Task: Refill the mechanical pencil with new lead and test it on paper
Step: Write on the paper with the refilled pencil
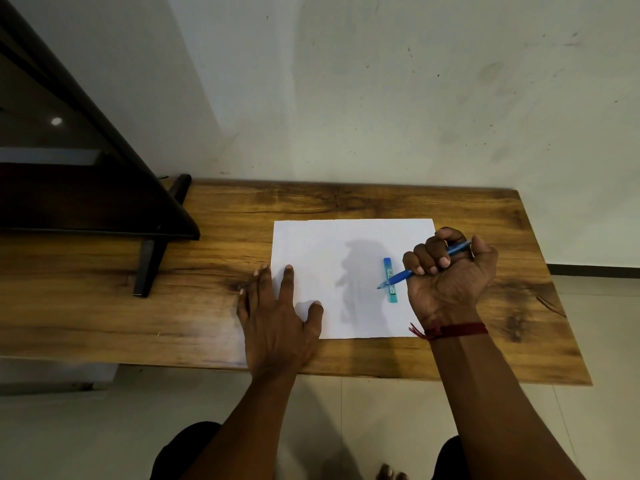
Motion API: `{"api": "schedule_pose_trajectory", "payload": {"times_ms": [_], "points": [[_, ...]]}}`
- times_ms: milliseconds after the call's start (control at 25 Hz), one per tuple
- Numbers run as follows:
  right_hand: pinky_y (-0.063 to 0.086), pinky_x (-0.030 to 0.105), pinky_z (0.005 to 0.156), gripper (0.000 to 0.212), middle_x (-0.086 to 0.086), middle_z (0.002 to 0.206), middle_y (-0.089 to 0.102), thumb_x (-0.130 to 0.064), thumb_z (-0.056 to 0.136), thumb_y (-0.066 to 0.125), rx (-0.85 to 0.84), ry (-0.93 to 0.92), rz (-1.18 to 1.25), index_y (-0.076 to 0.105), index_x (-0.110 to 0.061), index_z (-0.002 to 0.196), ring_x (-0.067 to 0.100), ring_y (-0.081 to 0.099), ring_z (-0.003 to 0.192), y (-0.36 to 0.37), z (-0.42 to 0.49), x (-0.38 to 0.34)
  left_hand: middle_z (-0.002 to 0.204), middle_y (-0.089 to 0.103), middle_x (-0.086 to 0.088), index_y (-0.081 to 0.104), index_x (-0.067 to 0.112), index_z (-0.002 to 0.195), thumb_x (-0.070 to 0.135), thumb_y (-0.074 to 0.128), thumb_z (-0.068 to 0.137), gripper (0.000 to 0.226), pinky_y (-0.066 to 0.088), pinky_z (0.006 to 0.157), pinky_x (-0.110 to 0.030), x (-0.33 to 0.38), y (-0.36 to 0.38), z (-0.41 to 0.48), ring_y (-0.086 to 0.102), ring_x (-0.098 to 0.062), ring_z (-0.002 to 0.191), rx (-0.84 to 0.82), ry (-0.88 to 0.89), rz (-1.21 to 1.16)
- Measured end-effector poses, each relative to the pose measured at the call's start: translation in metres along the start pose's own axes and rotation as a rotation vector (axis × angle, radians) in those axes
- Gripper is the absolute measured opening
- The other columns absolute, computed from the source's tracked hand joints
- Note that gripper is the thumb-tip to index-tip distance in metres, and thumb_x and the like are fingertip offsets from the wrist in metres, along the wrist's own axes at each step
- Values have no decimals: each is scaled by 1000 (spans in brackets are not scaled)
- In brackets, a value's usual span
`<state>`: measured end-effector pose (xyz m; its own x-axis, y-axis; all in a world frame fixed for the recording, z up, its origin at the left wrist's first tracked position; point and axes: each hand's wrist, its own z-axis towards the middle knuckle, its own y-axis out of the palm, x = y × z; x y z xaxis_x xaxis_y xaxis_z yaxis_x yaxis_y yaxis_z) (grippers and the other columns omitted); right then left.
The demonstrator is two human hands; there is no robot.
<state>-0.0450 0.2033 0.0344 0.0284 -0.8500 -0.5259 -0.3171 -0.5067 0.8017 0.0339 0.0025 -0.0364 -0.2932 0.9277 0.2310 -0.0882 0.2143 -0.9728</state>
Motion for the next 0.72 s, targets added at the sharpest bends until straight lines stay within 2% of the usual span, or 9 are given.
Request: {"api": "schedule_pose_trajectory", "payload": {"times_ms": [720], "points": [[21, 20, 43, 47, -5, 41, 33, -38, 92, 27, 47, -20, -98, 54, -9, 66, 9, 23, 36, -2, 4, 1, 155, 27, -11, 32, 26, 145, 65, 35, 80, 76, 14, 116, -50, 0, 1, 0, 21, -29, 143, -5, -4, -3]]}}
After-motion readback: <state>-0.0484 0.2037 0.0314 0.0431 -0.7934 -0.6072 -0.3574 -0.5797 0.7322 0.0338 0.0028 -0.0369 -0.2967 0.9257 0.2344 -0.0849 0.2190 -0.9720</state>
